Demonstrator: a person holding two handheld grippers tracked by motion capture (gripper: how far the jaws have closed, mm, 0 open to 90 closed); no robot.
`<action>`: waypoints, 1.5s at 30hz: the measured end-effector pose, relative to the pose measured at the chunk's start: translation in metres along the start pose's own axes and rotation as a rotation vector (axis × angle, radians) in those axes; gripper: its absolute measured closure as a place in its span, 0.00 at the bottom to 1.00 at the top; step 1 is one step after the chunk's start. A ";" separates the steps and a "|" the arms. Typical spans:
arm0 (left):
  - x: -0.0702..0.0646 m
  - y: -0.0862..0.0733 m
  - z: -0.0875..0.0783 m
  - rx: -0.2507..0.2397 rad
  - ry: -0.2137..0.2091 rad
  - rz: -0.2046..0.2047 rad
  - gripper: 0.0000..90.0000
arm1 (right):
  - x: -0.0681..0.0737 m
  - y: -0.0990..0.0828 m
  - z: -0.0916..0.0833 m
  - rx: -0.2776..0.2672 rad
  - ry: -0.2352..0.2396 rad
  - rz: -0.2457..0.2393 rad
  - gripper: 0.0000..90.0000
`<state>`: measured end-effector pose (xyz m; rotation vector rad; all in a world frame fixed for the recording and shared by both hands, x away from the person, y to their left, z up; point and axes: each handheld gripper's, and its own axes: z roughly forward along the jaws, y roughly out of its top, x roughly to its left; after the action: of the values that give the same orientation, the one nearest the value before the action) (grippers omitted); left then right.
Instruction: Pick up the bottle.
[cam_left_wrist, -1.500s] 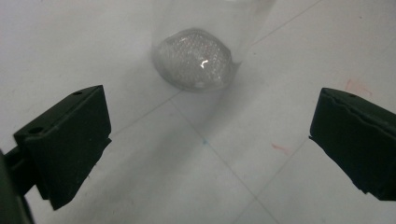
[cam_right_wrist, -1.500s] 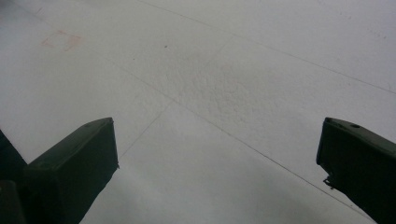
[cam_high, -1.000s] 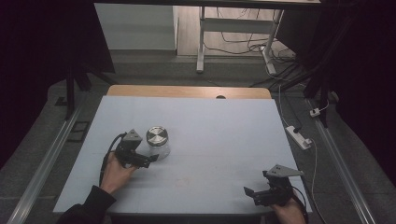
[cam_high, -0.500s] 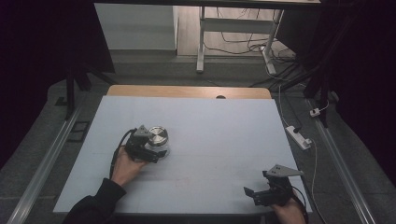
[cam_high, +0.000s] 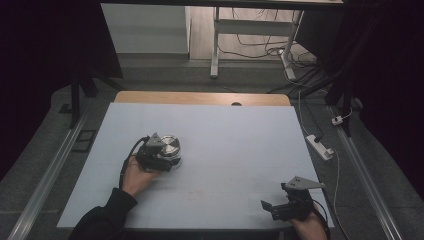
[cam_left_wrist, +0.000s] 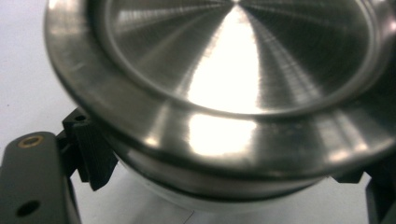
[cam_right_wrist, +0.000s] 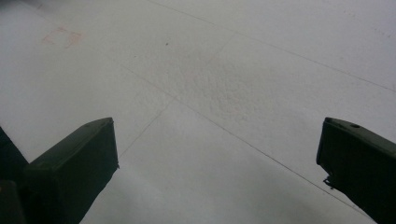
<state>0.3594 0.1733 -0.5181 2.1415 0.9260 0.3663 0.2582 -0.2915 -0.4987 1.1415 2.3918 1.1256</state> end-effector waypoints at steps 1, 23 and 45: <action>0.000 0.000 0.000 -0.003 0.000 0.001 0.17 | 0.000 0.000 0.000 0.000 0.000 0.000 0.00; -0.001 0.011 -0.011 -0.007 -0.003 -0.015 0.17 | 0.000 0.000 0.000 -0.003 0.001 -0.001 0.00; -0.021 0.048 -0.029 0.000 -0.052 0.086 0.17 | 0.000 0.000 0.000 -0.002 0.001 0.001 0.00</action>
<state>0.3541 0.1517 -0.4624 2.1853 0.8065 0.3521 0.2580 -0.2915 -0.4987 1.1415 2.3907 1.1287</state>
